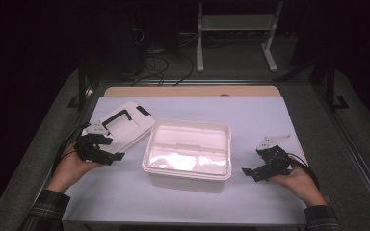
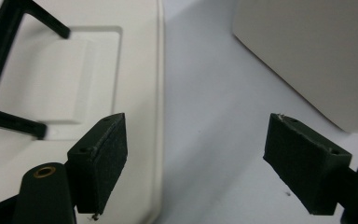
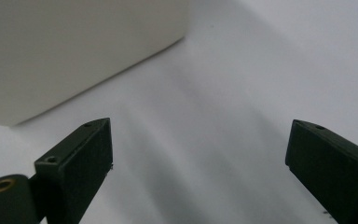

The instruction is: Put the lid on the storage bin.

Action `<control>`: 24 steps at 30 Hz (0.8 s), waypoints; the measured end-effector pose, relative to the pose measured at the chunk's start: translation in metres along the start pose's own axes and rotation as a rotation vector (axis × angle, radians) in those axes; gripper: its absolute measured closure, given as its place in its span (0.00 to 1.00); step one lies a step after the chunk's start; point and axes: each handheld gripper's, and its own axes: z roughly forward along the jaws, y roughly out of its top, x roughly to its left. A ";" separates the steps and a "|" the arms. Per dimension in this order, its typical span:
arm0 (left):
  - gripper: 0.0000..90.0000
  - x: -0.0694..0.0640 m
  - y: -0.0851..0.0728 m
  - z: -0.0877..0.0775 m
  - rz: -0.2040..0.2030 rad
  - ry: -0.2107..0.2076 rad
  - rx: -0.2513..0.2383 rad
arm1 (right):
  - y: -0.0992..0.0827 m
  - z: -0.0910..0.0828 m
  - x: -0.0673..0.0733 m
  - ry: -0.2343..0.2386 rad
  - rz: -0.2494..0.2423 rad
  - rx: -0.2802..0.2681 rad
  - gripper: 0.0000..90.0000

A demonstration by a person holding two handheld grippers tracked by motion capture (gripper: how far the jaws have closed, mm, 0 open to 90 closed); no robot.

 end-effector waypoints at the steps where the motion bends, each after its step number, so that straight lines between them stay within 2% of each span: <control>1: 0.23 0.002 0.002 0.000 0.004 0.003 0.005 | -0.001 0.002 0.000 -0.010 -0.004 0.002 0.05; 3: 0.23 0.007 0.008 -0.002 0.006 0.010 0.014 | -0.004 0.007 0.000 -0.020 0.002 0.015 0.03; 9: 0.23 0.022 0.021 -0.004 0.000 0.031 0.024 | -0.010 0.023 0.002 -0.072 -0.014 0.103 0.01; 14: 0.23 0.034 0.030 -0.005 -0.010 0.041 0.032 | -0.012 0.024 -0.001 -0.049 0.023 0.096 0.01; 15: 0.23 0.036 0.032 -0.004 -0.009 0.043 0.037 | -0.013 0.024 -0.003 -0.040 0.038 0.092 0.01; 16: 0.23 0.039 0.034 -0.004 -0.010 0.044 0.039 | -0.014 0.024 -0.003 -0.040 0.032 0.082 0.01; 19: 0.23 0.045 0.039 -0.001 -0.007 0.050 0.056 | -0.022 0.023 -0.002 -0.036 0.041 0.015 0.01; 21: 0.23 0.048 0.042 0.001 -0.012 0.053 0.060 | -0.028 0.023 -0.002 -0.039 0.029 -0.034 0.01; 24: 0.24 0.054 0.048 0.004 -0.012 0.056 0.076 | -0.030 0.023 -0.002 -0.039 0.034 -0.048 0.01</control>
